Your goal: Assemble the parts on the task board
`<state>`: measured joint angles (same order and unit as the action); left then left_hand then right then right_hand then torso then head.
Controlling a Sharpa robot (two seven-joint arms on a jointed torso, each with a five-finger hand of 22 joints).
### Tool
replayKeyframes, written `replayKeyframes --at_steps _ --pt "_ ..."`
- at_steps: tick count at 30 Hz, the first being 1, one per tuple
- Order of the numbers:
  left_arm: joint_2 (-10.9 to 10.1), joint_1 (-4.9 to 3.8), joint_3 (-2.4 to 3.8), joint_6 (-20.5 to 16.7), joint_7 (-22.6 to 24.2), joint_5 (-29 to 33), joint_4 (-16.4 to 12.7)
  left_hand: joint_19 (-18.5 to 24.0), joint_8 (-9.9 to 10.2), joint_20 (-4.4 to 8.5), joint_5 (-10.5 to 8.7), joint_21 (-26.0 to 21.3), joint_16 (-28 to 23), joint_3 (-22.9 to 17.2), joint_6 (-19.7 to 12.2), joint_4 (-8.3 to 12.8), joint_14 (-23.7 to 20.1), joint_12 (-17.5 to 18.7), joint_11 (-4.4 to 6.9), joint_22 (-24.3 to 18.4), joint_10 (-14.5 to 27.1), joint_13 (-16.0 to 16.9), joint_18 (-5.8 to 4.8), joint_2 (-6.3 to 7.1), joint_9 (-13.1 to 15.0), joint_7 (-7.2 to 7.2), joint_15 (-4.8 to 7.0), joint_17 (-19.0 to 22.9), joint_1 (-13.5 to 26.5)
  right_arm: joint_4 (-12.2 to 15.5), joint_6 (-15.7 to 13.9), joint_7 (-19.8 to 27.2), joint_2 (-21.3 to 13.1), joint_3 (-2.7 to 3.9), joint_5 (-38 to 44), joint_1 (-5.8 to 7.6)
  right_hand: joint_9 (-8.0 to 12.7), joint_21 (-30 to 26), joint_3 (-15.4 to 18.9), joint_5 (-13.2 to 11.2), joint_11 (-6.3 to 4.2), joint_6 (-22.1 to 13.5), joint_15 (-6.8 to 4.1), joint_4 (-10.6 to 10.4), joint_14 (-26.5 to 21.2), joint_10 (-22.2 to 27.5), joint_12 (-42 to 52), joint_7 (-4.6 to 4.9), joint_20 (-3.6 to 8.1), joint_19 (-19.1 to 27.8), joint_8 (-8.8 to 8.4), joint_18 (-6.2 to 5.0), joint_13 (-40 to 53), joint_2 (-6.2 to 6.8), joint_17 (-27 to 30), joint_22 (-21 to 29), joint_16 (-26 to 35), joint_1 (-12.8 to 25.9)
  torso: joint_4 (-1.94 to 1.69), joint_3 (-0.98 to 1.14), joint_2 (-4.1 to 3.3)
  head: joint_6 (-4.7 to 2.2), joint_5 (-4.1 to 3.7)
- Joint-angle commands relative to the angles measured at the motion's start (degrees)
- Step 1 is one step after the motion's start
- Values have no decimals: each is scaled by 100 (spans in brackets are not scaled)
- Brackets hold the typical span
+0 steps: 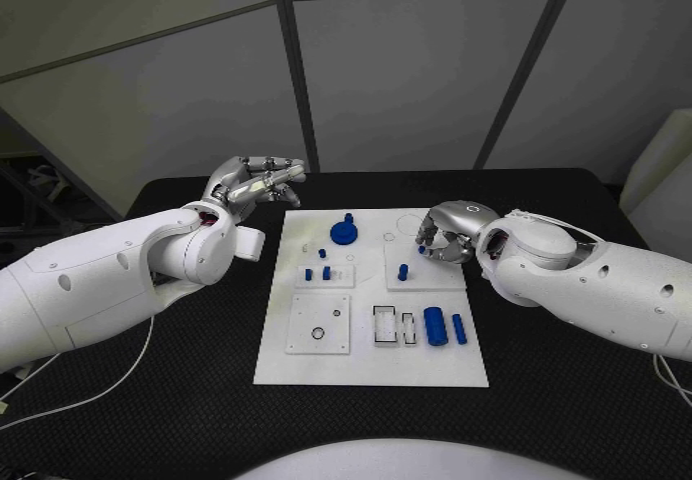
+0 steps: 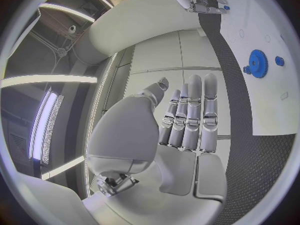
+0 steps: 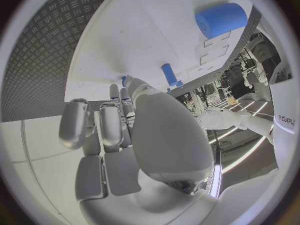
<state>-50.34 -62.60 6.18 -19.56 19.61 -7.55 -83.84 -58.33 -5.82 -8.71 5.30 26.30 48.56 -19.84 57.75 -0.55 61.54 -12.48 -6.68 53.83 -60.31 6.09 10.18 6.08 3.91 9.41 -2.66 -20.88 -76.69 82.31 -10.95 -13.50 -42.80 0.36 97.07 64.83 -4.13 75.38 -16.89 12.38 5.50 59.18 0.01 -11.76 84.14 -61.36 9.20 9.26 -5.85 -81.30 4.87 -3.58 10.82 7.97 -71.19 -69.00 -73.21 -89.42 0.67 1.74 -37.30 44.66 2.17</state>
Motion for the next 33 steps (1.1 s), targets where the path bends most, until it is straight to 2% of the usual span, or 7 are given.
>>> replayKeyframes --at_steps 1,18,25,33 --pt "-1 -6 6 -27 173 131 -19 39 -3 15 34 -24 -26 3 40 34 -42 -23 9 -8 45 3 24 -5 -6 10 4 10 -69 -39 96 12 32 1 66 -2 -8 30 -67 -27 -2 52 30 9 239 -55 -37 3 -21 -11 -23 -88 -33 -6 -11 -20 -37 -17 -8 0 -5 4 -1" --pt "9 -5 6 -132 181 134 -8 21 -2 23 36 -33 -19 -35 41 75 -34 -59 11 -17 41 0 27 -34 -6 17 12 31 -137 -106 206 0 131 -5 142 -75 -76 181 -432 9 -127 440 -66 291 266 -517 2 -104 63 -97 92 -52 -136 -88 -63 -215 -144 -6 0 4 -2 56 26" --pt "9 -5 6 -123 162 134 8 14 -2 25 36 -33 -17 -43 42 89 -31 -67 11 -17 42 -2 28 -36 -6 19 14 37 -154 -70 115 -217 124 -11 407 -92 -123 252 -607 -81 -193 639 -124 509 272 -759 -4 -159 117 -135 162 -35 -133 -164 -64 -310 -171 -27 1 5 4 82 24" --pt "10 -5 6 -110 139 134 34 8 -1 28 36 -33 -16 -49 42 103 -30 -71 9 -18 50 -5 28 -35 -6 23 15 43 -170 64 -81 -275 117 -13 537 -108 -149 273 -693 -107 -214 715 -142 626 272 -871 -44 -173 140 -145 176 -30 -134 -137 -32 -336 -166 73 -4 6 8 95 33"
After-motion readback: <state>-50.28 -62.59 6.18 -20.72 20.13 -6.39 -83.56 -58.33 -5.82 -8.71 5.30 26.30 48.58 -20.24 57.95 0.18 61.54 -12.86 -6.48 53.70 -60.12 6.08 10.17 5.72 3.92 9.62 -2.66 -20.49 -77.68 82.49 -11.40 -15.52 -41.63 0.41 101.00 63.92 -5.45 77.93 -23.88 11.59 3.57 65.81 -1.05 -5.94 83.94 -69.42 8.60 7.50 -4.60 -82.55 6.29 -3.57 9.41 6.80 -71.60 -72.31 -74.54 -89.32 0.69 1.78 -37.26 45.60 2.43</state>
